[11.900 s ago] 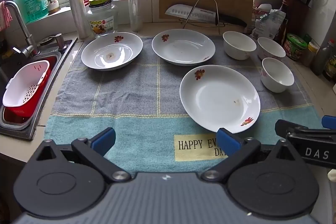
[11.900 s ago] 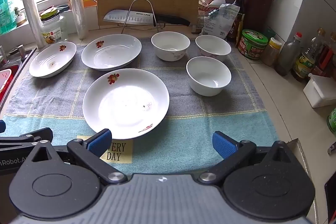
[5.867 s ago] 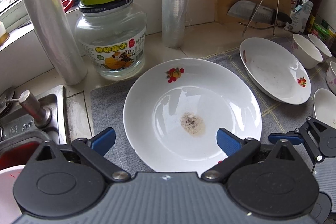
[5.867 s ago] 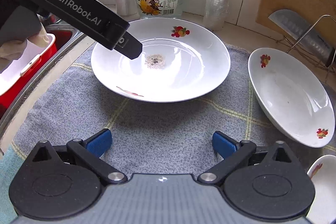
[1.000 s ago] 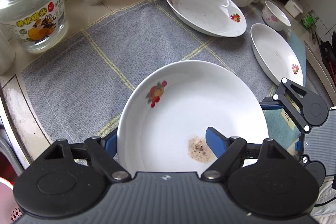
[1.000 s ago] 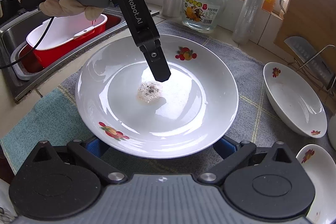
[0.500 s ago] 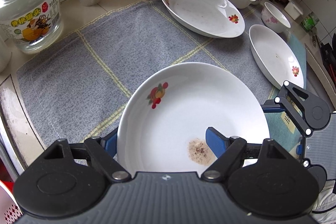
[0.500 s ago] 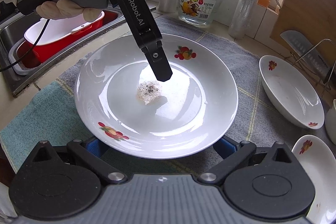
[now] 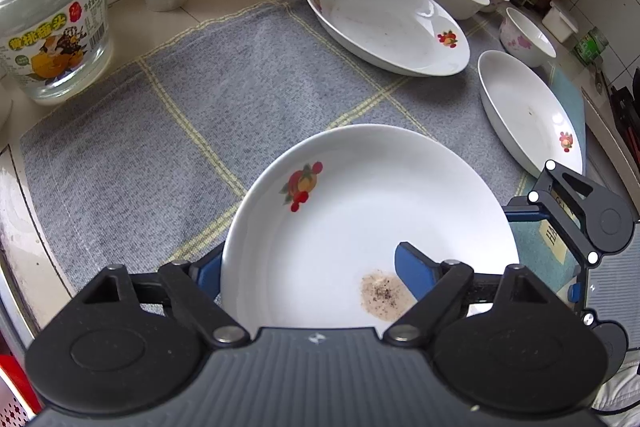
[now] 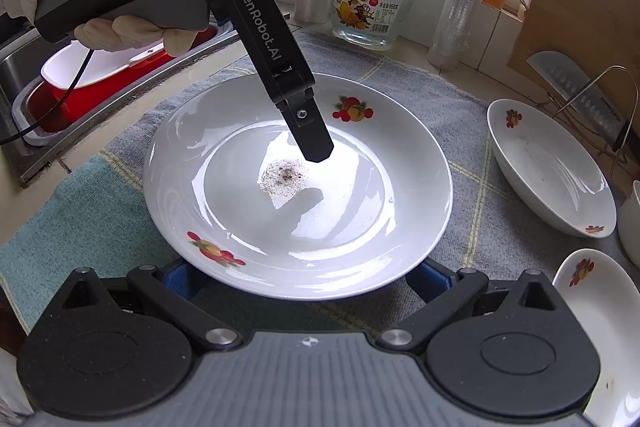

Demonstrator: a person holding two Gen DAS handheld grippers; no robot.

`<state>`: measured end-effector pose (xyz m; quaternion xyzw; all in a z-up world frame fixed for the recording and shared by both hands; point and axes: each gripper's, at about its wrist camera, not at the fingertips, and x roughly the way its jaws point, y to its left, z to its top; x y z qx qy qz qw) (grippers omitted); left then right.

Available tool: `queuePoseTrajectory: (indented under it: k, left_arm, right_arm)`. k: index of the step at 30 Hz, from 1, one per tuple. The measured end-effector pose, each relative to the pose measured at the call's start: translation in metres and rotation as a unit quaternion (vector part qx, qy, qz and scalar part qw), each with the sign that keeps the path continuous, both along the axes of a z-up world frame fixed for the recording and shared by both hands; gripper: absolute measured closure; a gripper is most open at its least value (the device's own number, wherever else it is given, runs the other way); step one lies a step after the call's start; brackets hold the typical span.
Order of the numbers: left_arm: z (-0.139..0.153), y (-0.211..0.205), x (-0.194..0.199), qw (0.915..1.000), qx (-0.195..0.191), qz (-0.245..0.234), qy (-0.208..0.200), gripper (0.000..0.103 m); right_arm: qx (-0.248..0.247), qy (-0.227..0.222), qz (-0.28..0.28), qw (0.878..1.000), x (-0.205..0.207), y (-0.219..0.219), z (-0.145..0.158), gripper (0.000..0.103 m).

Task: Organize plates and bowls
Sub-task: 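Lift and carry the stained plate toward the sink with the left tool, then lower the stained plate onto the towel by the sink, open left tool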

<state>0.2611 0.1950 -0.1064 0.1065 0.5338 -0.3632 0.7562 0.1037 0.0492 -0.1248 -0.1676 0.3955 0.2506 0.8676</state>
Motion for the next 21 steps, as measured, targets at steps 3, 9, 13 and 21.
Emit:
queuePoseTrajectory:
  k: [3,9,13,21]
  left_arm:
    - [0.001,0.001,-0.004,0.9998,0.001,0.008,-0.018,0.013]
    - [0.009,0.012,-0.017,0.9976,0.004,0.041,-0.057,0.013]
    - [0.026,0.019,-0.038,0.9919,-0.002,0.068,-0.107,0.006]
    - [0.054,0.007,-0.088,0.9708,-0.03,0.125,-0.202,0.003]
  right_arm:
    - [0.0,0.002,0.004,1.0,0.0,-0.001,0.001,0.0]
    - [-0.005,0.006,0.007,1.0,-0.002,-0.012,0.007,0.0]
    - [-0.01,0.011,0.004,1.0,-0.009,-0.024,0.014,0.0]
    - [-0.015,-0.008,-0.027,0.999,-0.024,-0.048,0.039,0.0]
